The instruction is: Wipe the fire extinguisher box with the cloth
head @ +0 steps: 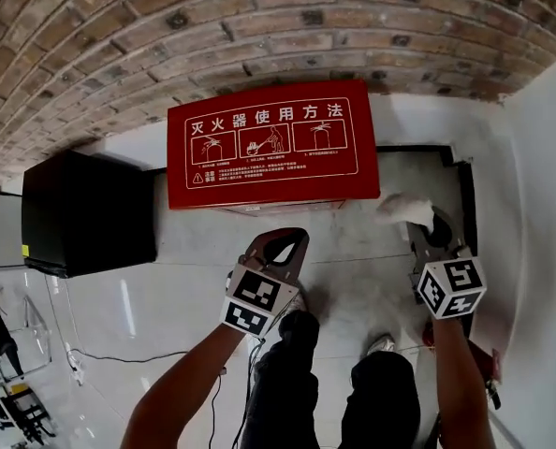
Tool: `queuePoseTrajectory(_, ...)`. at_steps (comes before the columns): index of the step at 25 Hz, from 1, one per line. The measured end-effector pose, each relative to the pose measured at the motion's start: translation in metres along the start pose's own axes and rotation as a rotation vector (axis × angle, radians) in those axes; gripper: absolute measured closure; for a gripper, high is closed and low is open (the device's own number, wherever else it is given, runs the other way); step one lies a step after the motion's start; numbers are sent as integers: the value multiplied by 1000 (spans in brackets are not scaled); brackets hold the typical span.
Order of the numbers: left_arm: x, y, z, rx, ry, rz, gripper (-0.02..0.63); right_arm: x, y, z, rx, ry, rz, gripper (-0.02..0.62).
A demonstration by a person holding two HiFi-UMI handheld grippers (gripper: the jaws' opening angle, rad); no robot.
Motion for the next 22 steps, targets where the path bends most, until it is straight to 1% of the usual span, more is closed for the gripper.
queuePoseTrajectory(4,48,-1,-55,16,-48,-4,606,33,34,-65,-3,-14,31,506)
queuePoseTrajectory(6,74,-1,-85,19,-73,-11,606,46,56,-102,18,-40,24,506)
queuePoseTrajectory(9,112,-5,-130,21,-108,-26,606,59,90,-156,49,-86,-24,506)
queuePoseTrajectory(11,135,-11,-155,26,-128,-33,606,68,112,-191,81,-142,-54,506)
queuePoseTrajectory(13,158,-20,-176,9,-147,-42,606,79,136,-223,105,-205,-80,506)
queuePoseTrajectory(16,197,-42,-203,-22,-186,-72,606,106,171,-260,86,-273,-128,506)
queuePoseTrajectory(18,227,-59,-222,-5,-217,-88,606,129,191,-281,70,-301,-160,505)
queuePoseTrajectory(22,288,-93,-262,11,-274,-127,606,178,228,-325,47,-315,-214,506)
Point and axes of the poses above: the fingertips, and each gripper's own axes: x backward along the fingers, y to its left, z out of its underside, the point moved 8 cm from there along x, backward along the fingers, and after that the axes turned 12 degrees about -y, right-handed, at the moved point
